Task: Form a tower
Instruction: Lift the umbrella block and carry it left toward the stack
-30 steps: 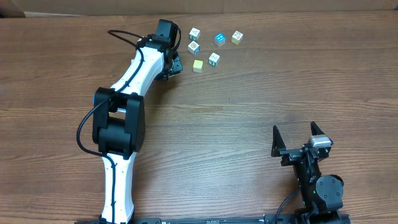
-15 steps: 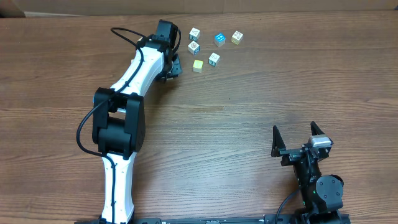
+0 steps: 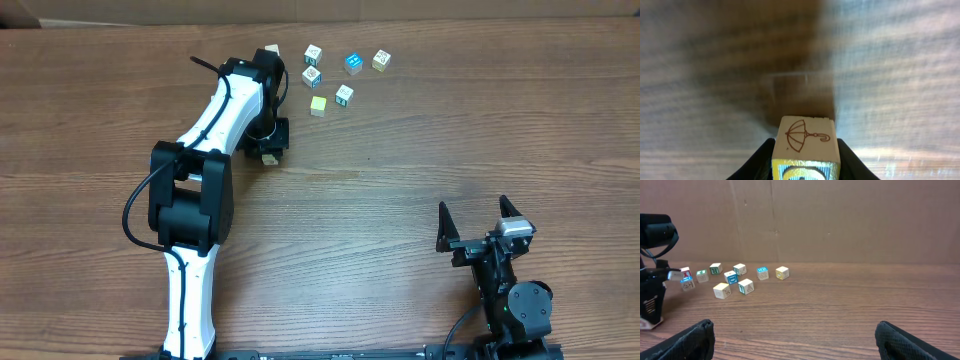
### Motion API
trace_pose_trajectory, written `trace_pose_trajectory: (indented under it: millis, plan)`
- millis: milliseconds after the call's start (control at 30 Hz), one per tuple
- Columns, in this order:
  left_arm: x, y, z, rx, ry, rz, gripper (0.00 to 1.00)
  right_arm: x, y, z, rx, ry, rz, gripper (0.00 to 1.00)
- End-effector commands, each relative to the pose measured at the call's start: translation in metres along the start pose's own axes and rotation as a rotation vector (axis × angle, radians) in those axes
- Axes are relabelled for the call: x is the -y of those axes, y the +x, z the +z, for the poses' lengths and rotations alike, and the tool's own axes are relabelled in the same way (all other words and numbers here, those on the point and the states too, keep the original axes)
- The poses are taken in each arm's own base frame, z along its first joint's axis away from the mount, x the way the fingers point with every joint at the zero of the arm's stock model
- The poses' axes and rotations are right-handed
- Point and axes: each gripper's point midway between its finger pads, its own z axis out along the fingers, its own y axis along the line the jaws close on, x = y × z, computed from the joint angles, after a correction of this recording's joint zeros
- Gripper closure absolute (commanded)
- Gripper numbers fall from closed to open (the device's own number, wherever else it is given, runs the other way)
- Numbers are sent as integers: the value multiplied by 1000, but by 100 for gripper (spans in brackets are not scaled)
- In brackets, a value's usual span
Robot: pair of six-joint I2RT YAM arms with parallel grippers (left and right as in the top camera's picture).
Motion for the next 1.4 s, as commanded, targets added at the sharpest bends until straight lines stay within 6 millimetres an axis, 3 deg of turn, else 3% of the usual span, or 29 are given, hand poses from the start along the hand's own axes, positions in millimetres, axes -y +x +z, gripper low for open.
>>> trace_pose_trajectory:
  millis: [0,200,367,467,600,967,1100,1367]
  plan:
    - [7,5,-1,-26,25,39,70,1,4,1,-5,3,-2,0]
    - [4,16,-2,-66,11,36,68,1,4,1,-5,3,-2,0]
    - [5,17,-1,-69,5,42,61,1,4,1,-5,3,-2,0]
    - [7,18,-1,-69,3,47,51,1,4,1,-5,3,-2,0]
    - [9,17,-1,-64,0,53,50,1,4,1,-5,3,-2,0]
    - [8,11,0,-34,-28,33,63,1,4,1,-5,3,-2,0]
    - [0,10,-1,-25,-74,-13,77,1,4,1,-5,3,-2,0]
    - [3,6,-4,17,-128,4,73,1,4,1,-5,3,-2,0]
